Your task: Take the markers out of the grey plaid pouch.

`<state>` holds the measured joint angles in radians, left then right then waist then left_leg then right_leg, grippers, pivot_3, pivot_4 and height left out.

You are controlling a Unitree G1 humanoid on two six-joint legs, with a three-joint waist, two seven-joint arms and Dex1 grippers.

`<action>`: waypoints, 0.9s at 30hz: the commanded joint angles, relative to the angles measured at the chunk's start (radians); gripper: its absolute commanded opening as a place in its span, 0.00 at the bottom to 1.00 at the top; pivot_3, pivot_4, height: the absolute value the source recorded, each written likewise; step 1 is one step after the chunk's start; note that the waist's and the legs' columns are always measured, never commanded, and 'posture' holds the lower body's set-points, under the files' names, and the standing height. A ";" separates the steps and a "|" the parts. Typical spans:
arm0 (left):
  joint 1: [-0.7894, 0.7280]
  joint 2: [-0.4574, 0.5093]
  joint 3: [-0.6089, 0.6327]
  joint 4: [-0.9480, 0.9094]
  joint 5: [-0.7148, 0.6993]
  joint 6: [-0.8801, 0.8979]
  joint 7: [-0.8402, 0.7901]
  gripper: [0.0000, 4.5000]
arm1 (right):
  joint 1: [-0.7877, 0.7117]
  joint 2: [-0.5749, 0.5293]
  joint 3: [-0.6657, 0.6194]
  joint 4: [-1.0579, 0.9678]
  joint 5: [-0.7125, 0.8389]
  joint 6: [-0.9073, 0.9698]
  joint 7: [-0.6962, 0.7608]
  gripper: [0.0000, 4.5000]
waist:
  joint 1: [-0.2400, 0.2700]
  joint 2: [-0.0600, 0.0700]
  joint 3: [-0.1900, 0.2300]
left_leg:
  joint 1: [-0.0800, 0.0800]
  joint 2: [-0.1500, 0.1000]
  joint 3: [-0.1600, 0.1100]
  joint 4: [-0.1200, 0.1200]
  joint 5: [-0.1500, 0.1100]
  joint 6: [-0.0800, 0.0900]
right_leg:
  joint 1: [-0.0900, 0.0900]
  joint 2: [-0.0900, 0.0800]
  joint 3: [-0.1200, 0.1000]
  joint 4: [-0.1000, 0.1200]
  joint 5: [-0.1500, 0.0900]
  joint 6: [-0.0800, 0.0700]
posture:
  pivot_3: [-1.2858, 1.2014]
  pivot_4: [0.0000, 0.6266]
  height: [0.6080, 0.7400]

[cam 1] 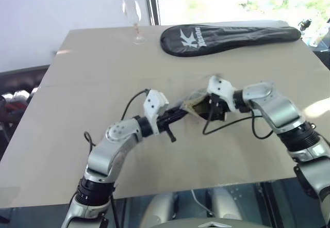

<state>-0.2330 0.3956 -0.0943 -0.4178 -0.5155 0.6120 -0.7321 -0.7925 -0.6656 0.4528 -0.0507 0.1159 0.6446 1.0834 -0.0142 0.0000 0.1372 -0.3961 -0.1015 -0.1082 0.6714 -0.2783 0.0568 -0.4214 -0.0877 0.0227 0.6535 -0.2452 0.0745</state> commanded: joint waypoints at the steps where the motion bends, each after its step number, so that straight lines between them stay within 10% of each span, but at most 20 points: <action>1: -0.003 -0.017 0.020 -0.083 -0.128 0.079 -0.002 0.00 | -0.042 -0.049 0.034 -0.081 -0.033 0.026 0.070 0.99 | 0.001 0.000 0.000 | 0.000 0.000 0.000 0.000 0.000 0.000 | 0.000 0.000 0.000 0.000 0.000 0.000 | 0.52 0.24 1.00; 23: -0.016 0.014 0.012 -0.060 -0.278 0.222 -0.021 0.00 | -0.140 0.069 0.267 0.434 -0.353 -0.434 0.218 0.99 | -0.002 -0.001 0.000 | 0.005 0.000 0.000 0.000 0.000 -0.001 | 0.004 0.000 0.000 0.000 0.000 0.000 | 0.52 0.24 1.00; 27: -0.011 0.023 0.012 -0.055 -0.245 0.202 -0.009 0.00 | -0.146 0.107 0.235 0.494 -0.356 -0.461 0.211 0.72 | -0.001 -0.001 0.000 | 0.011 0.000 0.000 -0.002 0.000 -0.001 | 0.010 0.000 0.000 -0.002 0.000 0.000 | 0.52 0.24 1.00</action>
<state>-0.2332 0.4174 -0.0907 -0.4142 -0.7384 0.8508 -0.7133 -0.9636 -0.5513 0.6577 0.3738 -0.1758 0.1845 1.3017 -0.0151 -0.0007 0.1368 -0.3837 -0.1012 -0.1080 0.6696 -0.2780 0.0559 -0.4105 -0.0872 0.0233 0.6518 -0.2453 0.0743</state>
